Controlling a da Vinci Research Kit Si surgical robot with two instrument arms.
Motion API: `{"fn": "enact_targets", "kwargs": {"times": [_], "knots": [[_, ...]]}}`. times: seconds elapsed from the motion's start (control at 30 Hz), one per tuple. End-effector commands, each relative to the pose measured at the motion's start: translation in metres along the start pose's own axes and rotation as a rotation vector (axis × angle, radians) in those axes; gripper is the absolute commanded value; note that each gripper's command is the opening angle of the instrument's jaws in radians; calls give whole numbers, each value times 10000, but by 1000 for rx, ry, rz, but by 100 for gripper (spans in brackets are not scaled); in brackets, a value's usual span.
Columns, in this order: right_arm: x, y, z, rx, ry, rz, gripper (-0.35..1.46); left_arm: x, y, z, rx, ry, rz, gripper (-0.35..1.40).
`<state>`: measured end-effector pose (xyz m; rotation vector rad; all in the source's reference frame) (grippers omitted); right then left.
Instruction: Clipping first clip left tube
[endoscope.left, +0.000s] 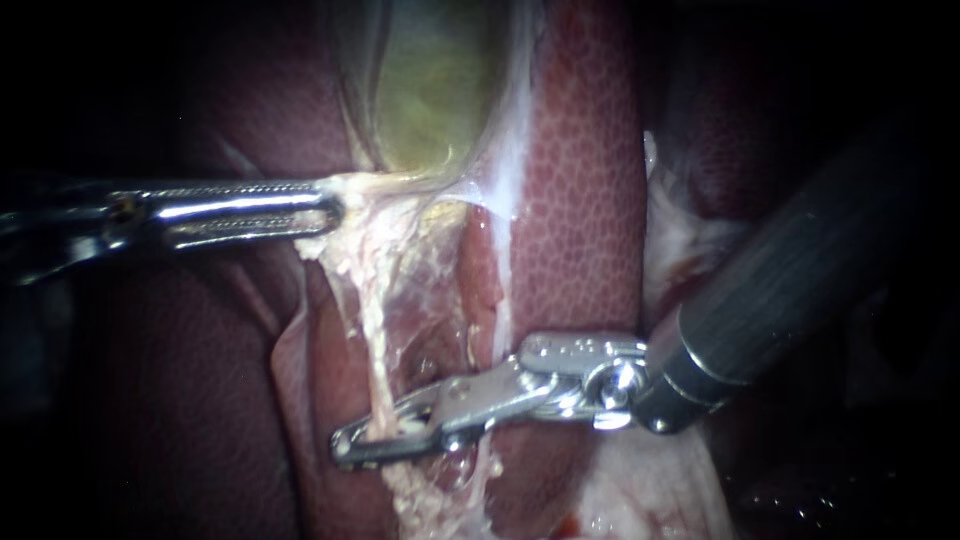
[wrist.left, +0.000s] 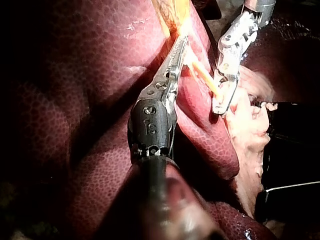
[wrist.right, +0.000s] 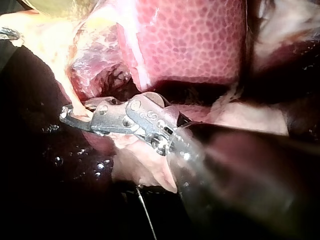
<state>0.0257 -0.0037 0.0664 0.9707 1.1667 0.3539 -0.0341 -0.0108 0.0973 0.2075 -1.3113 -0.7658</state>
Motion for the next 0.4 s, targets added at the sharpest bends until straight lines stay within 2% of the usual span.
{"fn": "enact_targets", "kwargs": {"times": [0.03,0.4], "knots": [[-2,2,0,-1,-1,-1,-35,0,0,0,0,0,0,-35],[-5,3,1,-1,-2,-3,-35,0,0,0,0,0,0,-35]]}}
